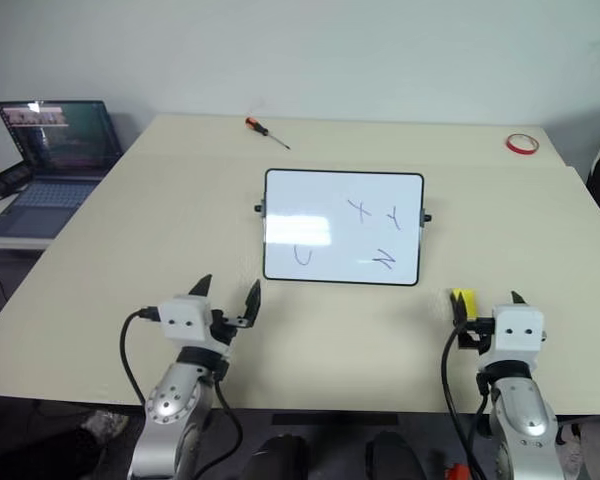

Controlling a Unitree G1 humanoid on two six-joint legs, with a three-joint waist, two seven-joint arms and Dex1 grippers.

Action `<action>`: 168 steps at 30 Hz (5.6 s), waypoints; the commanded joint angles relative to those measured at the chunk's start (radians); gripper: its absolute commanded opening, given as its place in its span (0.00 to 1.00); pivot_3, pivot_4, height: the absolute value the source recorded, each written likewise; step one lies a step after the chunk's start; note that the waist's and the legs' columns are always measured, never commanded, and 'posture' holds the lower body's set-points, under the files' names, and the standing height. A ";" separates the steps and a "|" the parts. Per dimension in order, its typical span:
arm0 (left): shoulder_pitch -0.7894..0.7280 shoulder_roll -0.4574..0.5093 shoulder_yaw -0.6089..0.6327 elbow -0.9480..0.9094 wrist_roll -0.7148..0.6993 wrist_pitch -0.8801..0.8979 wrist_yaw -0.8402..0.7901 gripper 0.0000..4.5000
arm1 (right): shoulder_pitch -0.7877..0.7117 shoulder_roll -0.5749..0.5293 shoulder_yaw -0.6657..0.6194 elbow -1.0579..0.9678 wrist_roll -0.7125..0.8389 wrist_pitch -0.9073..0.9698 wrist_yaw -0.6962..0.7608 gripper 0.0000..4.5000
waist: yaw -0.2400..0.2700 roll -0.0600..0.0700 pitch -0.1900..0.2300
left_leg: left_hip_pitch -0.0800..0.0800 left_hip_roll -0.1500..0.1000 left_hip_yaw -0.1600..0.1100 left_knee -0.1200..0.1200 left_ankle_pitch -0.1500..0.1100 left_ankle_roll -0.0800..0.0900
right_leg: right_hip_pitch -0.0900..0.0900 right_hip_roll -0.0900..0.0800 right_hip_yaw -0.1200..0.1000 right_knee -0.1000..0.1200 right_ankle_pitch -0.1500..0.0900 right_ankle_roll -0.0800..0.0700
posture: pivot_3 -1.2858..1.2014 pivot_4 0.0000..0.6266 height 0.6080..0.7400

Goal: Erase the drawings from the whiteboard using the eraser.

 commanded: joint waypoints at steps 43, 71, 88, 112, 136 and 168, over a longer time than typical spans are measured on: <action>-0.447 0.156 -0.208 0.153 -0.231 0.172 -0.623 1.00 | -0.096 0.001 -0.079 -0.101 0.074 0.233 -0.040 0.99 | -0.003 0.000 -0.001 | 0.001 -0.001 0.003 0.000 0.000 0.000 | 0.000 0.001 -0.001 0.001 0.001 0.001 | 0.52 0.24 1.00; -0.659 0.172 -0.346 0.315 -0.127 0.122 -0.879 1.00 | -0.194 0.046 -0.106 -0.084 0.207 0.562 -0.088 0.99 | -0.004 0.001 -0.001 | 0.000 0.000 0.003 0.000 0.000 0.001 | -0.001 0.003 0.000 0.001 0.001 0.001 | 0.52 0.24 1.00; -0.641 0.179 -0.344 0.304 -0.111 0.122 -0.872 1.00 | -0.217 0.037 -0.056 -0.044 0.196 0.555 -0.071 0.99 | -0.004 0.001 -0.001 | 0.000 0.000 0.002 0.000 0.000 0.001 | -0.001 0.002 0.000 0.001 0.001 0.001 | 0.52 0.24 1.00; -0.626 0.176 -0.345 0.291 -0.111 0.132 -0.860 1.00 | -0.229 0.031 -0.063 -0.020 0.191 0.546 -0.078 0.25 | -0.004 0.001 -0.001 | 0.000 0.000 0.002 0.000 0.000 0.001 | -0.001 0.002 0.000 0.001 0.001 0.001 | 0.52 0.24 1.00; -0.590 0.127 -0.226 0.379 0.063 0.027 -0.443 1.00 | -0.368 -0.068 0.008 0.112 0.075 0.237 -0.042 0.25 | -0.004 0.001 -0.001 | 0.000 0.000 0.003 0.000 0.000 0.001 | -0.002 0.002 0.000 0.001 0.001 0.001 | 0.52 0.24 1.00; -0.581 0.117 -0.230 0.372 0.087 0.017 -0.408 1.00 | -0.751 -0.051 0.195 0.540 0.026 -0.008 0.070 0.25 | -0.005 0.001 -0.001 | -0.003 0.000 0.003 0.001 0.000 0.001 | -0.004 0.001 -0.001 0.001 0.002 0.002 | 0.52 0.24 1.00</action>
